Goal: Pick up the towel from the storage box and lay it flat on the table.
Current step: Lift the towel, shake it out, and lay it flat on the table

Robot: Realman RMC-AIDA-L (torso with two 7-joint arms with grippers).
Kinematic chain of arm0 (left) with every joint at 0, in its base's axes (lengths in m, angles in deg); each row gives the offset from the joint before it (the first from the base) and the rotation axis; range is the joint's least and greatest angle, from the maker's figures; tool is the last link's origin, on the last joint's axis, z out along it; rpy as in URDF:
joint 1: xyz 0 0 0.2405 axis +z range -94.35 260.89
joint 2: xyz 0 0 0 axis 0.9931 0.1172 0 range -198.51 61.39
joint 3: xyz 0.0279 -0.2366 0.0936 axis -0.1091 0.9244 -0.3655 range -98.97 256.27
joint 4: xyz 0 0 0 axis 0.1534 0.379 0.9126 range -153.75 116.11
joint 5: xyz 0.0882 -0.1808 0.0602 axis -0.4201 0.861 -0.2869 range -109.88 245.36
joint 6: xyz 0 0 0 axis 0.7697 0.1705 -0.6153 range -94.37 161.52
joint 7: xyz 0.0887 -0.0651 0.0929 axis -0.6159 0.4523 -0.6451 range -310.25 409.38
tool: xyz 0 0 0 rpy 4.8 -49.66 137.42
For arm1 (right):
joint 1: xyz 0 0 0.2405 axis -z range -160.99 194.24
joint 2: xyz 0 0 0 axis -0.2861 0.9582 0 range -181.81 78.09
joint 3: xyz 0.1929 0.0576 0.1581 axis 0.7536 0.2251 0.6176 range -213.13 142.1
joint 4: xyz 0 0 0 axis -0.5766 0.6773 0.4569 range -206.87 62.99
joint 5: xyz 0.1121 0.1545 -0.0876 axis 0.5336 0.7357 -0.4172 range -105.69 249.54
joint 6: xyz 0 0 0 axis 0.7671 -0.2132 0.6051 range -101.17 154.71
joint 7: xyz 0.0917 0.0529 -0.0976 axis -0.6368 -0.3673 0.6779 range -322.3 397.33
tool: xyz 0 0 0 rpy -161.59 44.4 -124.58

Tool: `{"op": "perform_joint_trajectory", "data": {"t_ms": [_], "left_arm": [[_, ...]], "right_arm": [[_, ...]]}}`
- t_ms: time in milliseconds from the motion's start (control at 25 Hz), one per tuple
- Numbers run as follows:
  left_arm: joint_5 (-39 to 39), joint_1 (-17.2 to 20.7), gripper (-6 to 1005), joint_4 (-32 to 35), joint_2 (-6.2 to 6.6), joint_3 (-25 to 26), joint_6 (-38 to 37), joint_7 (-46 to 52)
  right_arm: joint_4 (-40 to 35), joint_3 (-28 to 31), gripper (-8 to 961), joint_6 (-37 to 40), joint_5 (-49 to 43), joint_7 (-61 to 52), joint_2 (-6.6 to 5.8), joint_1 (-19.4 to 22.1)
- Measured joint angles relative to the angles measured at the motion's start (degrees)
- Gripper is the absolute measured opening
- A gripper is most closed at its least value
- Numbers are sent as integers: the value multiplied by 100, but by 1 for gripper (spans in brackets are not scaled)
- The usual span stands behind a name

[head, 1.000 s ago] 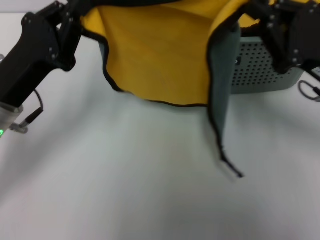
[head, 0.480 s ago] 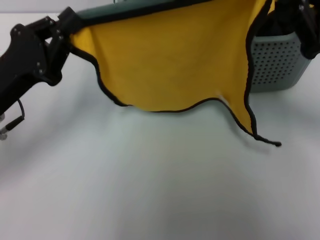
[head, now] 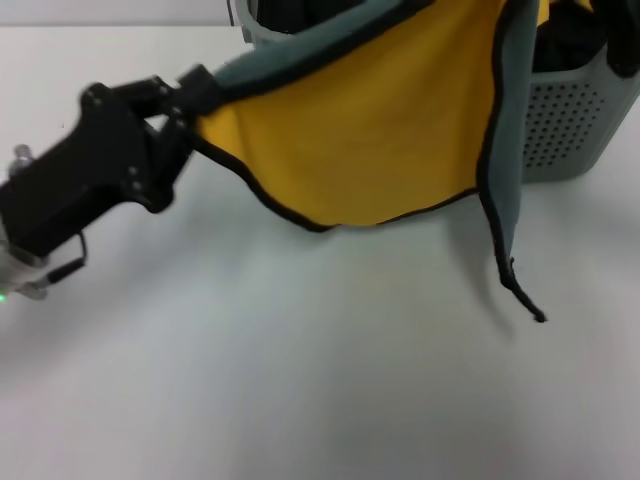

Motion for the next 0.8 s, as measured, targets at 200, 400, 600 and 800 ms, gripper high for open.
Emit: {"op": "perform_joint_trajectory", "data": {"t_ms": [200,400,600,800], "left_arm": [[-528,-147,43,-142,-313,5,72,-383],[-881,-314,47,-466,-597,-81,412,-1185],[-826,-614,107,-1048,-628,-103,615,-1409],[-576,-723,221,-1233,-630,-118,671,-1453]], "right_arm": [[-17,13,39,0,2,-27,5,-328],[-17,6,42,-15,-11,-126,19,-610],[-78,46,46,-44,-50,-147,30,-678],[-101,46,49,-110,-60,-153,82,-688]]}}
